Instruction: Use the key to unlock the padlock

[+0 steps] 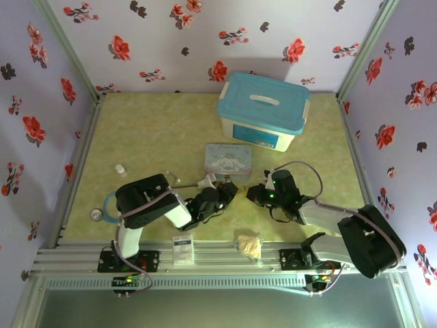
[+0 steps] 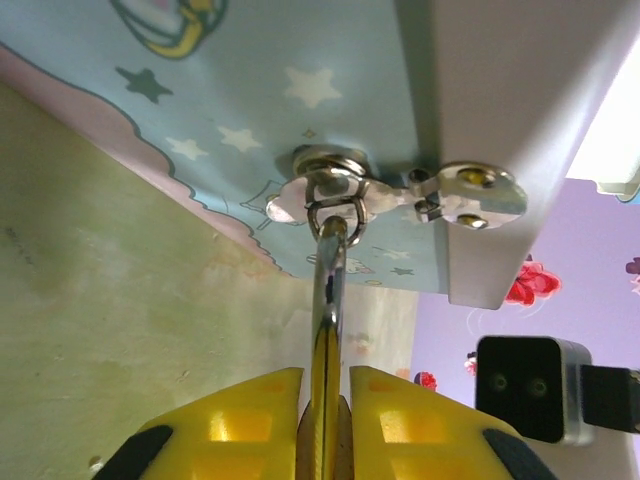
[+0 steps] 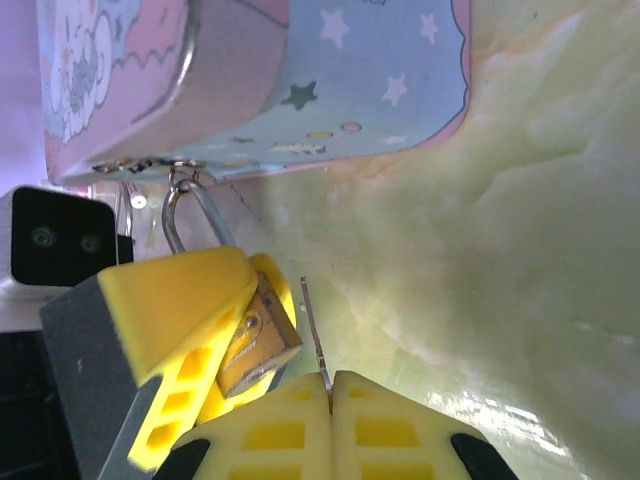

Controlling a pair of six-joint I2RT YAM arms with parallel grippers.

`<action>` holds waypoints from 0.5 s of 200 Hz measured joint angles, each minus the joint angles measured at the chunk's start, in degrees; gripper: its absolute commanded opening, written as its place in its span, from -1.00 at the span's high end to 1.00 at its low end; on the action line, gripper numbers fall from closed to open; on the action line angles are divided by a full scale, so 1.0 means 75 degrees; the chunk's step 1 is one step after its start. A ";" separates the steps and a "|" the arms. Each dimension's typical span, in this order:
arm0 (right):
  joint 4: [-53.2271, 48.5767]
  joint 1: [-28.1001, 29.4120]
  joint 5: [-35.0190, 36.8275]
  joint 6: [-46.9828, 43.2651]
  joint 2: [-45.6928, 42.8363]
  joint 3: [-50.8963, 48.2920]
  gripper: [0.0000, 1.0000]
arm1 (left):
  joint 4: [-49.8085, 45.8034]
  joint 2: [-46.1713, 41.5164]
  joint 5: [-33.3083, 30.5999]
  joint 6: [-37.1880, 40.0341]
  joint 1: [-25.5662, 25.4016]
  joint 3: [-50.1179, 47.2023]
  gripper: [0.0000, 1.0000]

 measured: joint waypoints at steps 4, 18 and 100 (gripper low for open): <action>-0.0149 0.0000 -0.0003 -0.0058 -0.0105 0.0006 1.00 | -0.0009 0.0000 0.0000 0.0023 0.0000 0.0000 1.00; -0.0769 0.0000 0.0000 -0.0335 -0.0530 0.0035 1.00 | -0.0181 -0.0032 -0.0003 0.0187 0.0000 0.0003 0.92; -0.2669 0.0000 0.0143 -0.1294 -0.1475 0.0446 1.00 | -0.1801 -0.0761 0.0134 0.0924 0.0035 -0.0006 0.45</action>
